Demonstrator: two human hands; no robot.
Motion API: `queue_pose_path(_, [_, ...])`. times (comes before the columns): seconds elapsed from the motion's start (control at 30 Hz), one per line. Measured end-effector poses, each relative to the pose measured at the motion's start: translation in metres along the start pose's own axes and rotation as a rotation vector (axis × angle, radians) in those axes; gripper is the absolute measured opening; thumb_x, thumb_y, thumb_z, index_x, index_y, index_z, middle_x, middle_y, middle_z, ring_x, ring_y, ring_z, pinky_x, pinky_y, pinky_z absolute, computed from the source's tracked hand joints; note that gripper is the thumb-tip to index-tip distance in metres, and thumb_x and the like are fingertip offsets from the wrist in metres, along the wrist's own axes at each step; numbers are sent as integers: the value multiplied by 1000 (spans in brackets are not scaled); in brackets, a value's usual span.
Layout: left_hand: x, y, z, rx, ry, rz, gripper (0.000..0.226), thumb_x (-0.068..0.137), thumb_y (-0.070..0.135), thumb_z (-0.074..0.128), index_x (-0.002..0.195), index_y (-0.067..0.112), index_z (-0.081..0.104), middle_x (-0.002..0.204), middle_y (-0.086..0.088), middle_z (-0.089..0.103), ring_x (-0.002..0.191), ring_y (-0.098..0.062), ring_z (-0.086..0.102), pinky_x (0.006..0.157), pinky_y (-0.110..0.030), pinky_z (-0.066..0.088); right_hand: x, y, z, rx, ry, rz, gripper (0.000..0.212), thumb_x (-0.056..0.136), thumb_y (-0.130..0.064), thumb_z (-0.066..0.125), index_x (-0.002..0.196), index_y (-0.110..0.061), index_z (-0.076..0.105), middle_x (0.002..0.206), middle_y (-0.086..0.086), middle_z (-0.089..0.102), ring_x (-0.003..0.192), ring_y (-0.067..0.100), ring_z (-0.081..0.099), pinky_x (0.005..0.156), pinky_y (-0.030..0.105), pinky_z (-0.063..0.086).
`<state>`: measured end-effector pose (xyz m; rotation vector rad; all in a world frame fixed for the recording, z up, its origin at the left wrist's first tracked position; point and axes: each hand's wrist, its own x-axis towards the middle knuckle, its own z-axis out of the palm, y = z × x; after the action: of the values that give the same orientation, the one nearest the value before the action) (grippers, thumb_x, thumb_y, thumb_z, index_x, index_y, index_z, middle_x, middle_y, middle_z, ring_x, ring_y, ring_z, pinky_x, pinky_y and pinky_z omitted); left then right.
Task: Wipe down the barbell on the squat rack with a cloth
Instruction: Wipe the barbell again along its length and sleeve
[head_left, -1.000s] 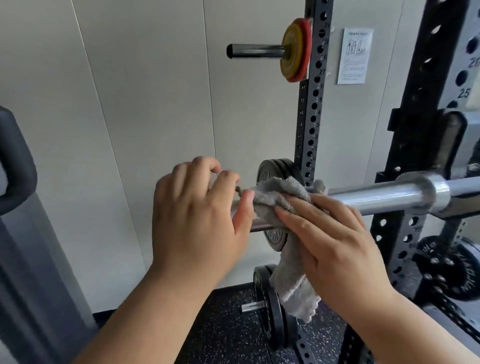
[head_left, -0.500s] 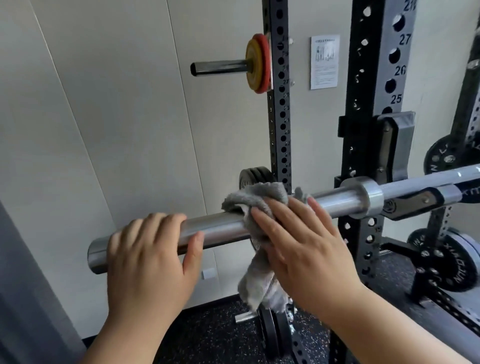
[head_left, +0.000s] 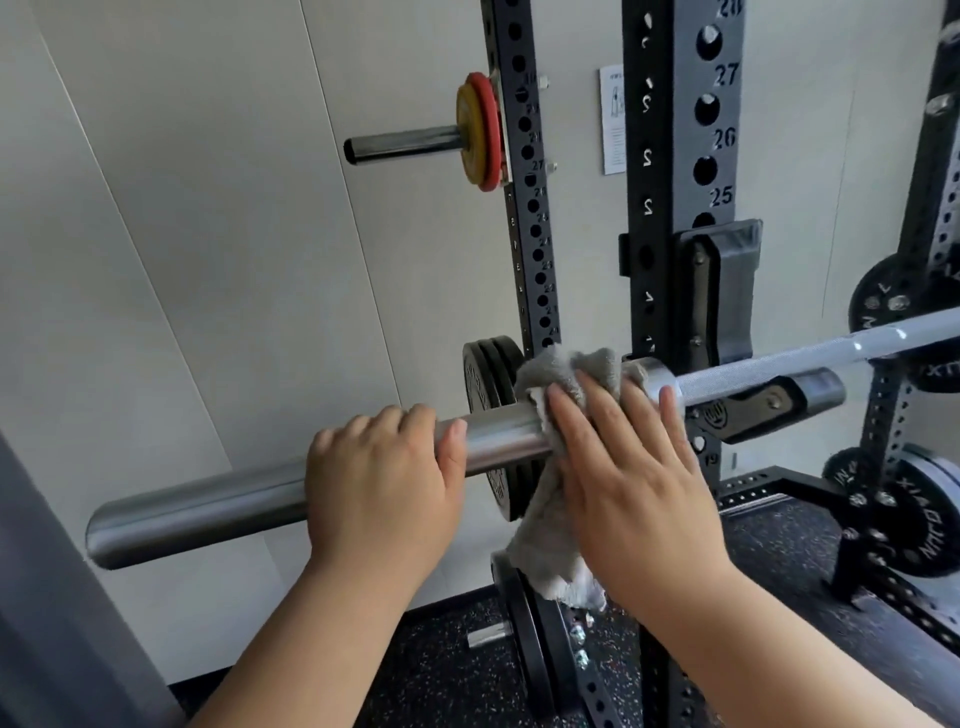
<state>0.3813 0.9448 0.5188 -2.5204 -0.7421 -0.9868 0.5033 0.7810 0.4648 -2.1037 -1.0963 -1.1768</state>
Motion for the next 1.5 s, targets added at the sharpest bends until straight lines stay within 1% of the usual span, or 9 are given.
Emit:
queue_pose_path(0.13, [-16, 14, 6, -22, 110, -73, 40, 100, 42, 39, 102, 16, 69, 94, -7, 68, 86, -37, 60, 83, -48, 41, -9, 1, 9, 87, 58, -92, 70, 89, -13, 64, 158, -13, 48, 169, 6, 36, 158, 36, 29, 131, 57, 20])
queue_pose_path(0.33, [-37, 36, 12, 41, 56, -58, 64, 90, 50, 54, 135, 5, 60, 125, -23, 58, 118, -48, 54, 113, -70, 25, 1, 39, -9, 151, 171, -92, 36, 94, -21, 65, 128, -16, 75, 143, -3, 67, 126, 25, 63, 104, 45, 50])
queue_pose_path(0.43, [-20, 55, 0, 55, -39, -8, 67, 95, 62, 39, 131, 10, 62, 115, -16, 64, 107, -43, 58, 107, -67, 35, 10, 60, -24, 215, 292, 0, 29, 104, -16, 58, 125, -5, 75, 130, 6, 72, 113, 32, 61, 104, 40, 51])
queue_pose_path(0.53, [9, 78, -7, 27, -126, 89, 68, 98, 69, 23, 120, 20, 65, 96, -5, 69, 85, -35, 64, 84, -48, 46, 13, 70, -26, 184, 267, 53, 35, 107, -15, 53, 138, -3, 66, 142, 11, 65, 136, 33, 54, 124, 39, 36])
queue_pose_path(0.63, [37, 108, -10, -4, -90, 186, 60, 99, 62, 11, 103, 30, 61, 86, 1, 70, 77, -31, 69, 63, -37, 39, -10, 66, 0, 206, 52, 38, 54, 112, -23, 45, 160, -2, 37, 169, 17, 33, 161, 31, 21, 131, 50, 25])
queue_pose_path(0.73, [56, 131, -2, -51, -38, 255, 52, 101, 52, 11, 103, 29, 58, 86, 0, 71, 79, -29, 70, 59, -34, 34, -33, 82, 14, 140, 36, 28, 72, 98, -10, 64, 161, 3, 31, 169, 23, 29, 162, 39, 16, 128, 58, 26])
queue_pose_path(0.83, [62, 138, -1, -55, -3, 248, 60, 101, 57, 11, 103, 30, 64, 63, -2, 66, 57, -32, 67, 50, -30, 29, -32, 87, 13, 63, 27, 87, 71, 105, -33, 52, 162, 3, 28, 170, 23, 24, 163, 40, 9, 132, 54, 17])
queue_pose_path(1.0, [61, 137, 4, -43, 12, 265, 67, 104, 62, 7, 92, 24, 60, 50, -3, 57, 40, -36, 58, 47, -25, 23, -11, 80, 13, 214, -15, 102, 86, 104, -58, 50, 158, 7, 35, 164, 24, 38, 163, 40, 7, 129, 57, 24])
queue_pose_path(1.5, [56, 143, 4, -30, -65, 180, 52, 100, 57, 25, 78, 23, 57, 52, -1, 56, 46, -38, 57, 49, -28, 24, -42, 83, 33, 131, 36, 105, 91, 80, -19, 73, 158, 8, 33, 170, 30, 18, 160, 45, 16, 127, 57, 30])
